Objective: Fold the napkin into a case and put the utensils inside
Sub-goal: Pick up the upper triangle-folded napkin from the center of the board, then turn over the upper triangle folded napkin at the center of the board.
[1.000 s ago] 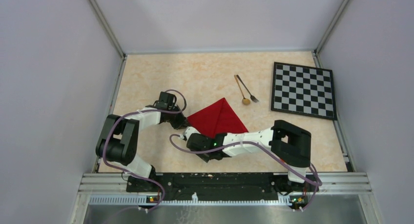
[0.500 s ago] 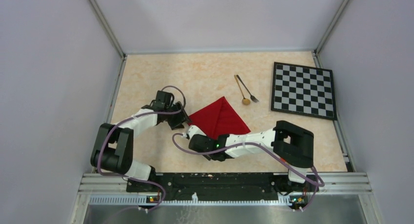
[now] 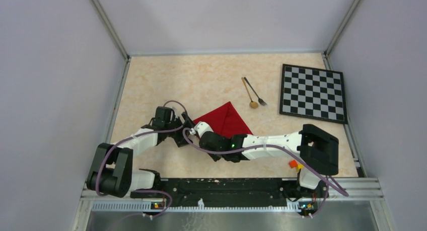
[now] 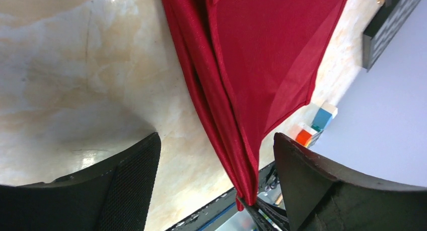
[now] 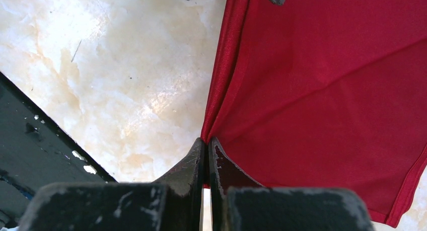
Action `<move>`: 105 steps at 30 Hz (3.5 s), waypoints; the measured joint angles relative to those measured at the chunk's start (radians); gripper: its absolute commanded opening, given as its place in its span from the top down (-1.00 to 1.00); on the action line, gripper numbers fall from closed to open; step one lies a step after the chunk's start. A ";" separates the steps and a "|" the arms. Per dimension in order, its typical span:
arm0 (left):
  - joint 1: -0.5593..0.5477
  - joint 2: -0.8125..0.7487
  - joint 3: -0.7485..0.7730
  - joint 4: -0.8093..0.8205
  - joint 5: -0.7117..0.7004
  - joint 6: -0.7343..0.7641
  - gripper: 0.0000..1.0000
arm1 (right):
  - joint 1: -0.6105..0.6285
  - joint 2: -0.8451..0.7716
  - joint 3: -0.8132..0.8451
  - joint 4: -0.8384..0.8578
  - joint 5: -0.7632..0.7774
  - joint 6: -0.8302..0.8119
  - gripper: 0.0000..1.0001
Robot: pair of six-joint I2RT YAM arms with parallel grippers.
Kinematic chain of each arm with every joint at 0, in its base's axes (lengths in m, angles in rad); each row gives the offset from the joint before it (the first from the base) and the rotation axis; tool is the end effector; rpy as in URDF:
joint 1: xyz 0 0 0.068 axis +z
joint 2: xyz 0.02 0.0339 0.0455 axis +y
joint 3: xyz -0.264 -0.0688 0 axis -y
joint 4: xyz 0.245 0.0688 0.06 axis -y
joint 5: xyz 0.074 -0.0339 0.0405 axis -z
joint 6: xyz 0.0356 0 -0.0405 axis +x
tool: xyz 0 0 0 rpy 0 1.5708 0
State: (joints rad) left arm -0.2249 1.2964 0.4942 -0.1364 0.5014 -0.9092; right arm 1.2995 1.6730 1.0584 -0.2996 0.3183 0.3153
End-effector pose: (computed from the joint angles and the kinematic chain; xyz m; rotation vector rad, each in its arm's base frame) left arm 0.2146 -0.0667 0.1483 -0.6875 2.5992 -1.0494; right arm 0.1039 0.3318 0.1985 -1.0380 2.2192 0.3306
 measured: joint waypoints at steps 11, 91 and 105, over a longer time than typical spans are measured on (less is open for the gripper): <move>0.001 0.058 -0.057 0.198 0.016 -0.134 -0.29 | -0.007 -0.002 -0.007 0.002 -0.032 0.003 1.00; -0.375 0.511 0.889 -0.554 -0.561 0.362 -0.85 | -0.459 0.082 -0.596 1.082 -0.789 0.741 0.11; -0.454 0.084 0.407 -0.529 -0.419 0.334 -0.08 | -0.505 0.044 -0.530 0.890 -0.812 0.601 0.26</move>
State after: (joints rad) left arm -0.6792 1.3800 0.9012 -0.6659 0.0822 -0.5755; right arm 0.7944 1.7172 0.5282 0.5903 -0.4934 0.9165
